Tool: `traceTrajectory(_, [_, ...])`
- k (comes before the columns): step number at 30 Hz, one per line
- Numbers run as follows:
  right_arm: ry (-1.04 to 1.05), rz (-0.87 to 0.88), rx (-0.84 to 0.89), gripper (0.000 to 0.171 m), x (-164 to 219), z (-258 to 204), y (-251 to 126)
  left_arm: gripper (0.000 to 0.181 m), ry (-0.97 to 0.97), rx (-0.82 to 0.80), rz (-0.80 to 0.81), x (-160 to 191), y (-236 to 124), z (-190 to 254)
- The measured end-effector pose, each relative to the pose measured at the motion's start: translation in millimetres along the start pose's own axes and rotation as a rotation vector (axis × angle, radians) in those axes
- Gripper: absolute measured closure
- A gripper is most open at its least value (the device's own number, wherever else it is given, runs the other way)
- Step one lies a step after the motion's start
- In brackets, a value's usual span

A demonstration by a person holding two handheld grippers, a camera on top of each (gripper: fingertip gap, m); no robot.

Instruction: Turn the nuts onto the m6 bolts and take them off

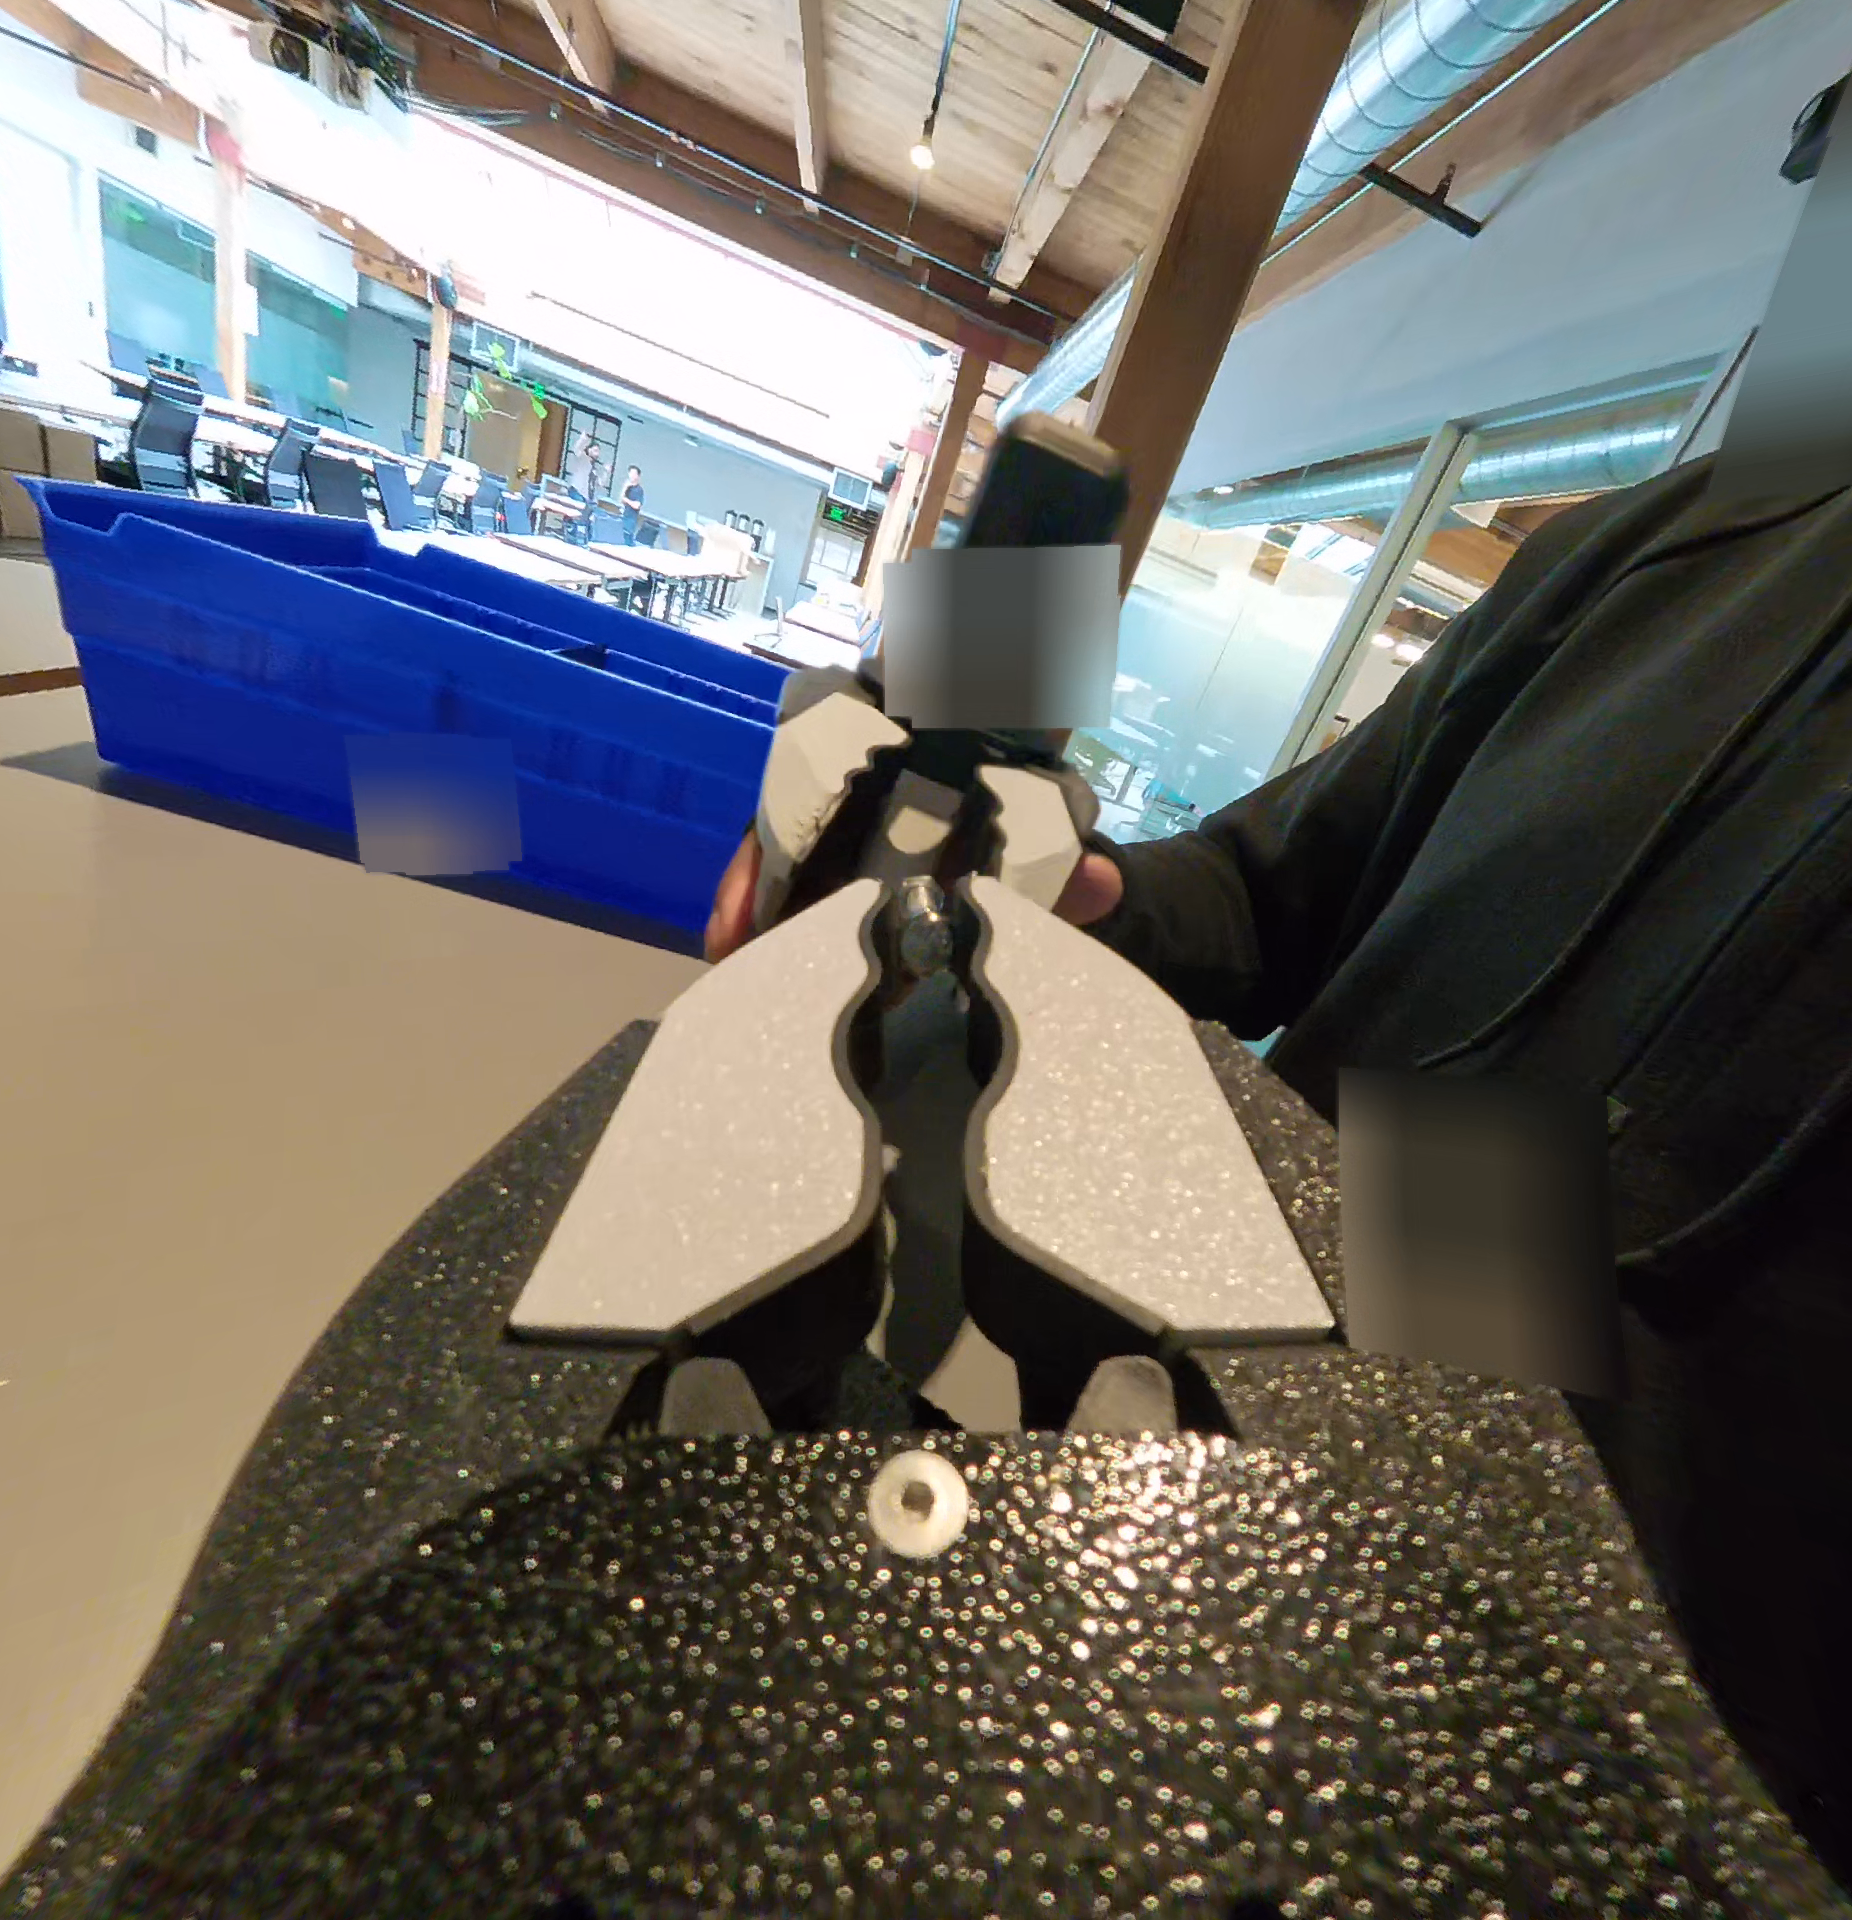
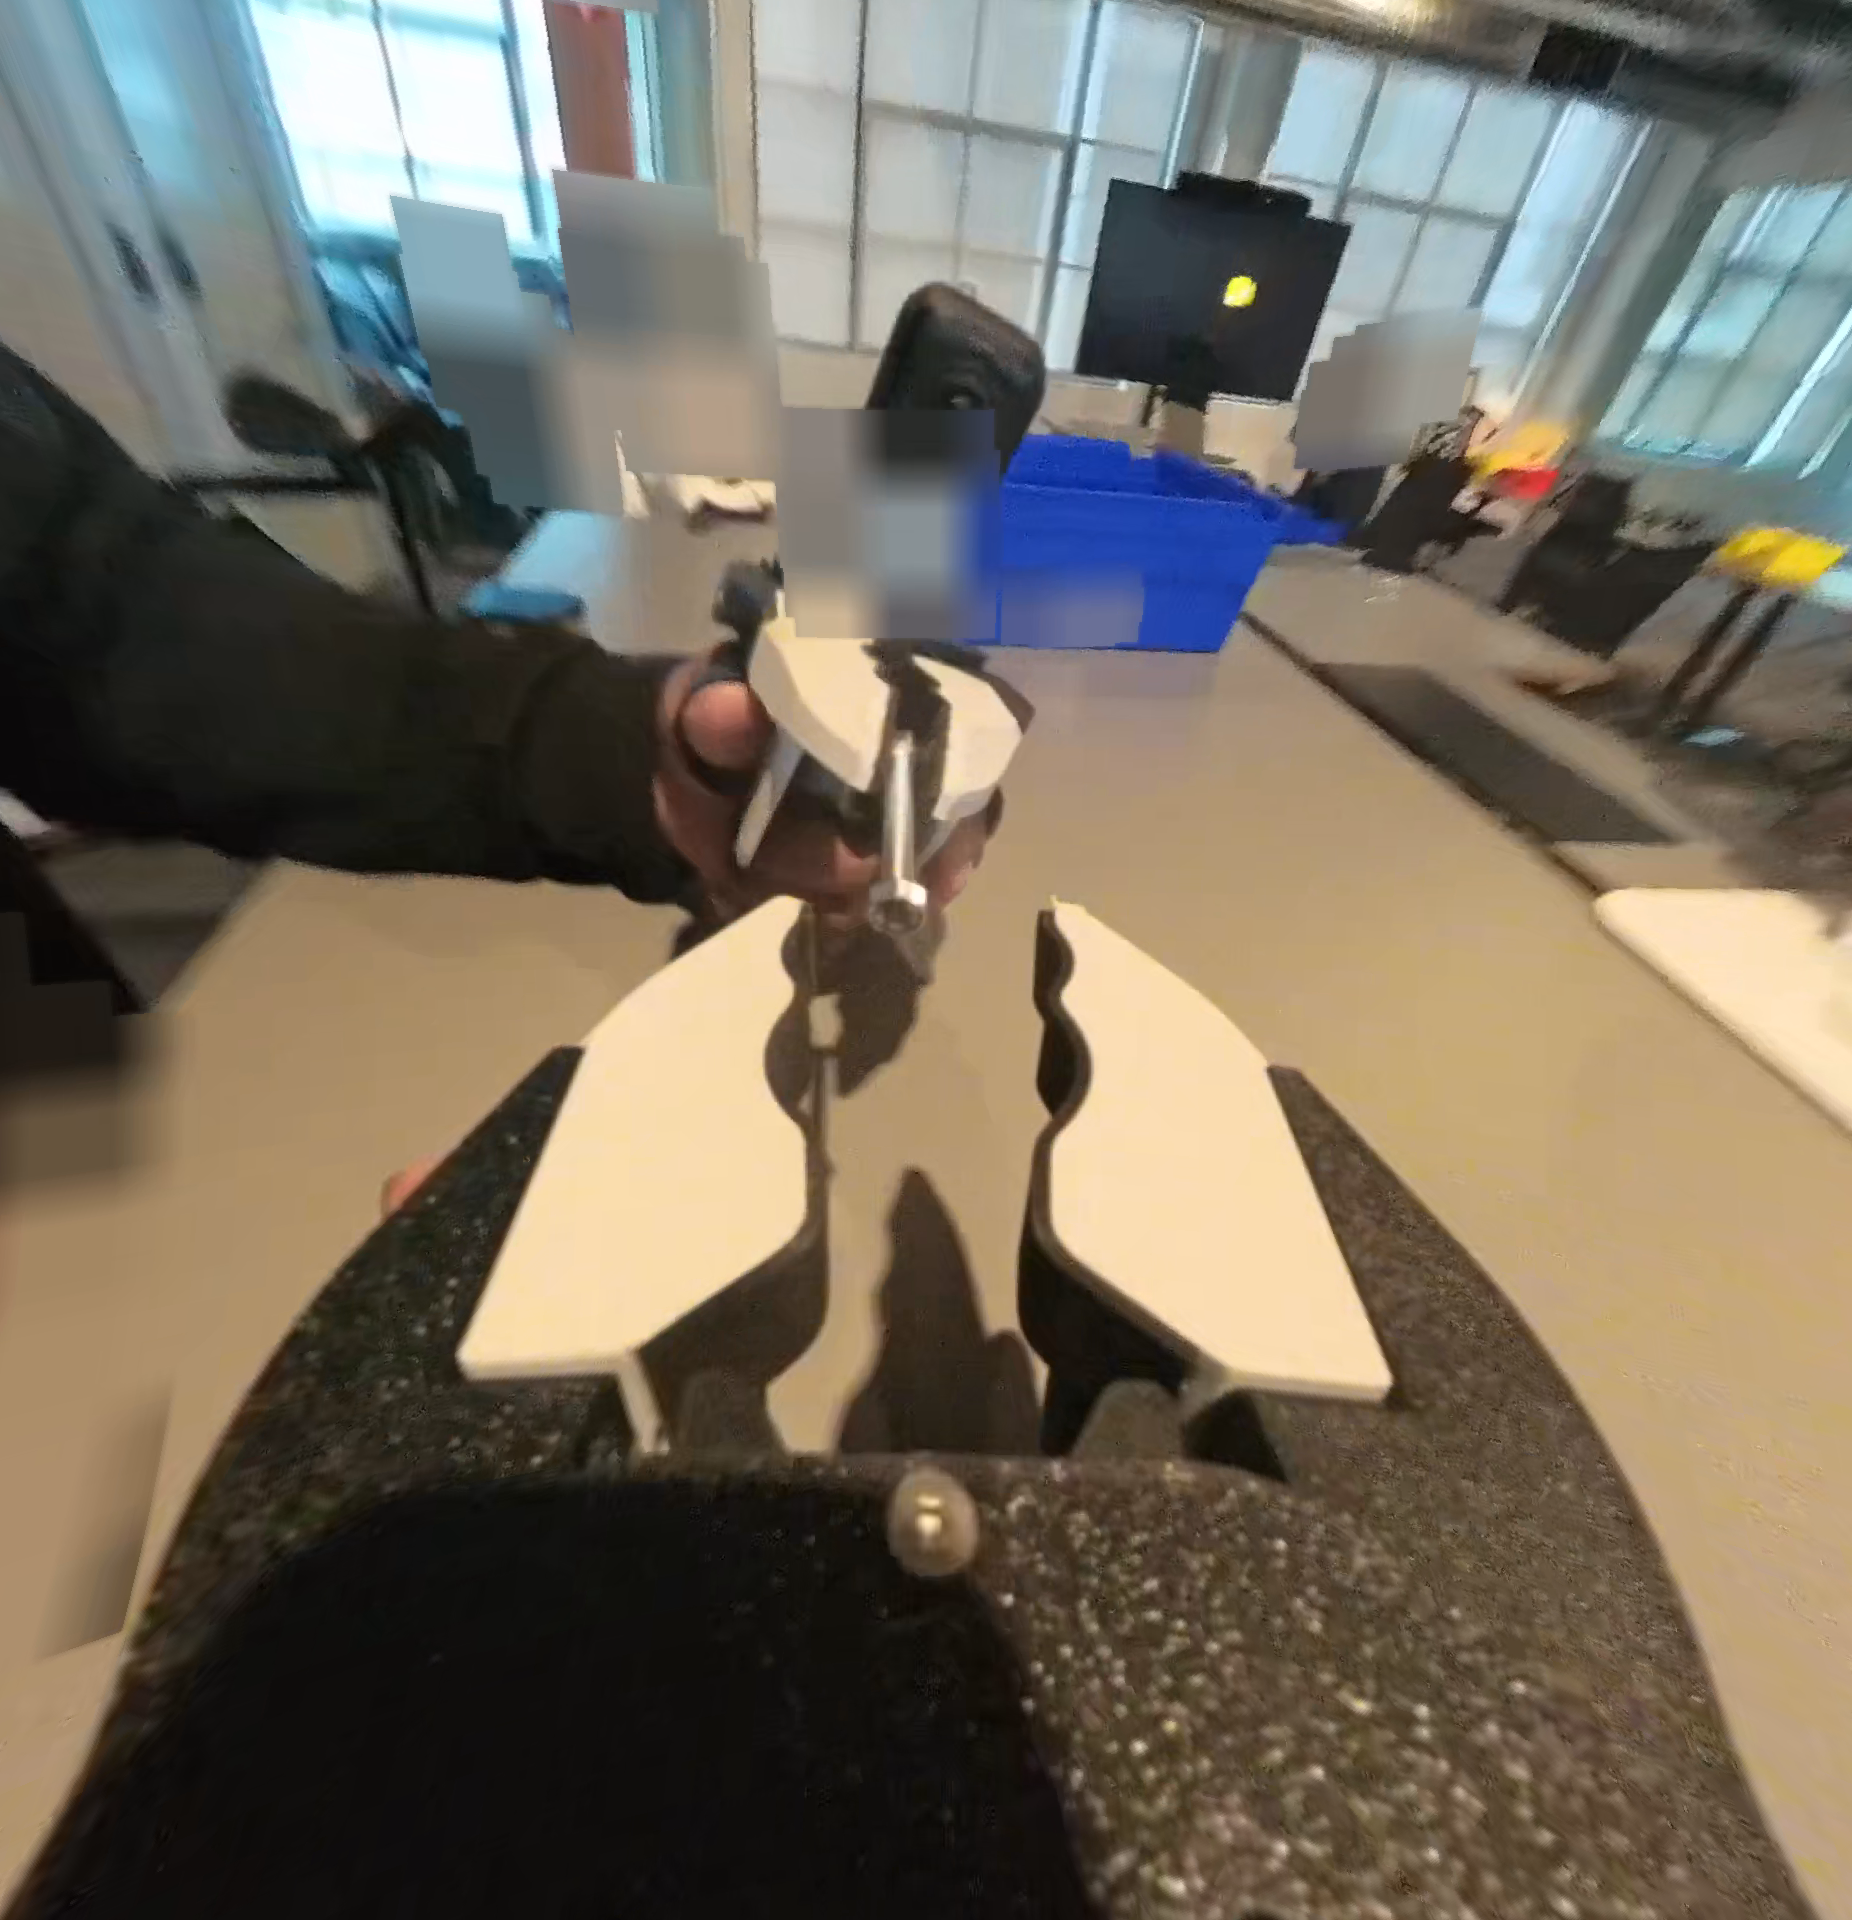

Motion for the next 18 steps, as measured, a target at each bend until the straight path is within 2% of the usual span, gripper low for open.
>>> traceTrajectory(5, [0.164, -0.027, -0.137, 0.136, 5.2, -5.0, 6.3, 0.171, 0.044, -0.017, -0.027, 2.5, 3.6, 2.3])
traceTrajectory(8, [0.116, -0.042, -0.116, 0.16, 7.0, -8.2, 9.2, 0.171, 0.044, -0.027, -0.036, 3.5, 4.5, 1.3])
traceTrajectory(11, [-0.145, -0.05, 0.087, 0.16, 5.1, -4.3, 7.6, 0.171, 0.004, -0.006, -0.053, 5.6, 4.5, 0.3])
traceTrajectory(15, [-0.788, -0.089, 0.529, 0.16, 2.8, -5.5, 3.5, 0.171, -0.055, 0.053, -0.077, 9.3, 6.0, 3.1])
traceTrajectory(16, [-0.891, -0.101, 0.602, 0.16, 3.2, -6.0, 3.2, 0.171, -0.055, 0.05, -0.075, 9.1, 5.8, 2.8])
traceTrajectory(18, [-0.872, -0.081, 0.615, 0.16, 0.5, -6.0, 1.4, 0.171, -0.059, 0.05, -0.058, 7.3, 3.8, 2.1])
Point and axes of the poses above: each gripper's, where its closed fingertips meet, y out along the fingers, x out of its underside, z = x × y across the jaws, the point moved 1 cm from there along -y, back along the fingers, and after that the axes turned 15 degrees about -z, right-handed, at the moved point
